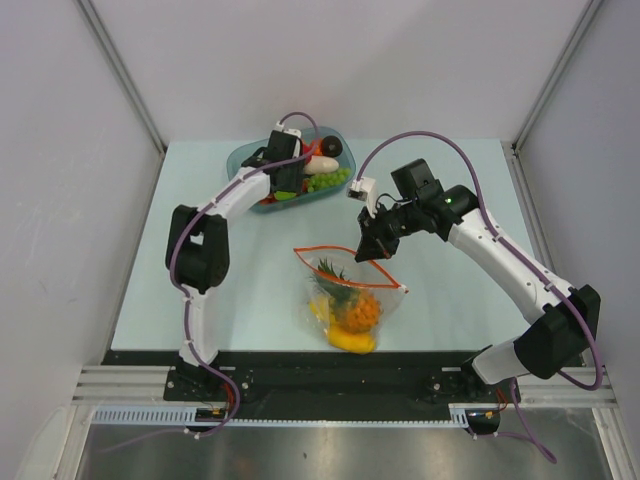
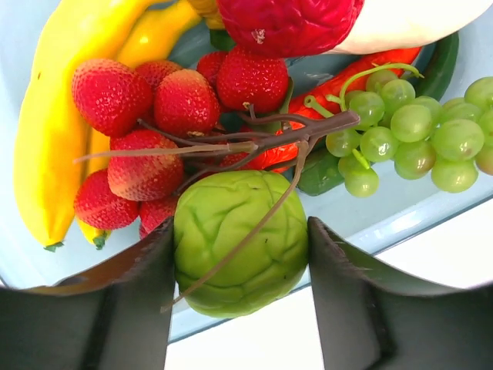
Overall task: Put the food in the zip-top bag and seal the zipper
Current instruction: Pick up the fake fruit from the bin, then place the fake fruit in the zipper food storage bag.
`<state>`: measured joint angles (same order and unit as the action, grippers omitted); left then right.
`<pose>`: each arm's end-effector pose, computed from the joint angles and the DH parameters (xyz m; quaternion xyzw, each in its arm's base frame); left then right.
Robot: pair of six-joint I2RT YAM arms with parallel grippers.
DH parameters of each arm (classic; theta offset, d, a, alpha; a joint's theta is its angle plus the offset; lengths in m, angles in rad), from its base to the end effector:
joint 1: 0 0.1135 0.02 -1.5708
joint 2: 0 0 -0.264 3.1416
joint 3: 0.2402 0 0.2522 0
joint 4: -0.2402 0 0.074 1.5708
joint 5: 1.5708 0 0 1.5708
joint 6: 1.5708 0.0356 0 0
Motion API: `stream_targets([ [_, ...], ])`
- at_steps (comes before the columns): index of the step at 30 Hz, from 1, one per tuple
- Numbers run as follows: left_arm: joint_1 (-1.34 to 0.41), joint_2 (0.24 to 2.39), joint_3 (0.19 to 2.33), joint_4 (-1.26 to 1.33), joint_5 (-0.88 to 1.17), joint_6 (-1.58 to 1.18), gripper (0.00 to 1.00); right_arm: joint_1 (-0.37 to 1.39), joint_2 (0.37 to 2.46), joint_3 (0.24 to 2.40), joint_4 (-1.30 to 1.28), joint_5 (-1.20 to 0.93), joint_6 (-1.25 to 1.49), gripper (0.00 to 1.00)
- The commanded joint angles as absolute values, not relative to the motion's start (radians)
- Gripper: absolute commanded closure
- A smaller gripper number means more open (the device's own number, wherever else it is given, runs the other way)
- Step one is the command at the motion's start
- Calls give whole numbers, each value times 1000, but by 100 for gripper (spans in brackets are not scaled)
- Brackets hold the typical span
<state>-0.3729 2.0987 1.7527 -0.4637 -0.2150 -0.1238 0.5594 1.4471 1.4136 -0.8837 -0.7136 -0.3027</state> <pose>0.4487 -0.1674 0.2362 0.0751 0.9209 0.0058 0.3824 0.2382 0.1766 0.3471 -0.4726 0.7594 0.3666 0.2560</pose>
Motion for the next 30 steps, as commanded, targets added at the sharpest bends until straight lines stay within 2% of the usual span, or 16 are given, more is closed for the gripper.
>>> stream_targets([
  [1, -376, 2025, 1770, -454, -199, -132, 48, 552, 1424, 1425, -854, -718, -296, 100],
  [4, -376, 1935, 1707, -443, -204, -118, 55, 552, 1422, 1422, -857, -722, -301, 100],
  [15, -325, 1694, 1644, -617, -186, -64, 53, 561, 1416, 1431, -850, -726, -296, 100],
  [19, -295, 1518, 1553, -554, 21, -22, 54, 575, 1413, 1437, -844, -724, -291, 100],
  [23, -343, 1329, 1497, -523, 462, 108, 58, 600, 1413, 1454, -835, -726, -276, 100],
  [26, -400, 1195, 1436, -555, 680, 179, 57, 612, 1416, 1465, -830, -735, -259, 100],
  [30, -448, 1025, 1266, -515, 855, 235, 58, 621, 1413, 1470, -831, -768, -227, 100],
])
